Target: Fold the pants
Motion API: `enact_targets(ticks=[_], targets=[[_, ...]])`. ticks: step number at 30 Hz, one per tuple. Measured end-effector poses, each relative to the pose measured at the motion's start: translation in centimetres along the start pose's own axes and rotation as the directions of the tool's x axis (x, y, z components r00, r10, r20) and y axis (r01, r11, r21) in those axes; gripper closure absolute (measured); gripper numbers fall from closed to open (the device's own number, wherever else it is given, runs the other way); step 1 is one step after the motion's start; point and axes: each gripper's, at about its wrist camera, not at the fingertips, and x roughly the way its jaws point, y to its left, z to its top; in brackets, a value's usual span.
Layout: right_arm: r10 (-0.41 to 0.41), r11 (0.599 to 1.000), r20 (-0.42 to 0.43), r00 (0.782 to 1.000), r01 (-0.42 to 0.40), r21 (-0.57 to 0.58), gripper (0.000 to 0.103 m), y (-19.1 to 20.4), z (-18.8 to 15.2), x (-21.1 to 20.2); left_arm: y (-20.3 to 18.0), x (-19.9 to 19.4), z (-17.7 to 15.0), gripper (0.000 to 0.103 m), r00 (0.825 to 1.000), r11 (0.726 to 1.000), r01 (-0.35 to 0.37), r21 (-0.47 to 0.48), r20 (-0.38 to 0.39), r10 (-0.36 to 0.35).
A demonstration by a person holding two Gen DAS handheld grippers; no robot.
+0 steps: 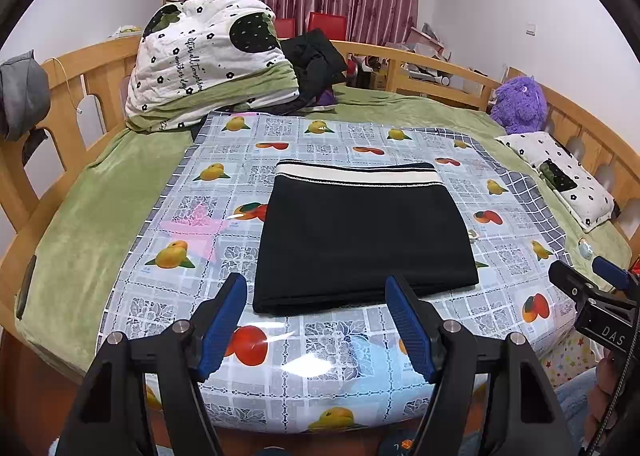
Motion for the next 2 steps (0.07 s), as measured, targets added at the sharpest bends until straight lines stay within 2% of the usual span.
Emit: enact_targets(ticks=[2], targets=[[-0.001,1.000,-0.002,1.000,0.001,0.000,0.005,0.05,0.02,0.09,-0.14,0.10,0.00,0.033,1.000,1.000,0.000,-0.001,-0.009,0.000]])
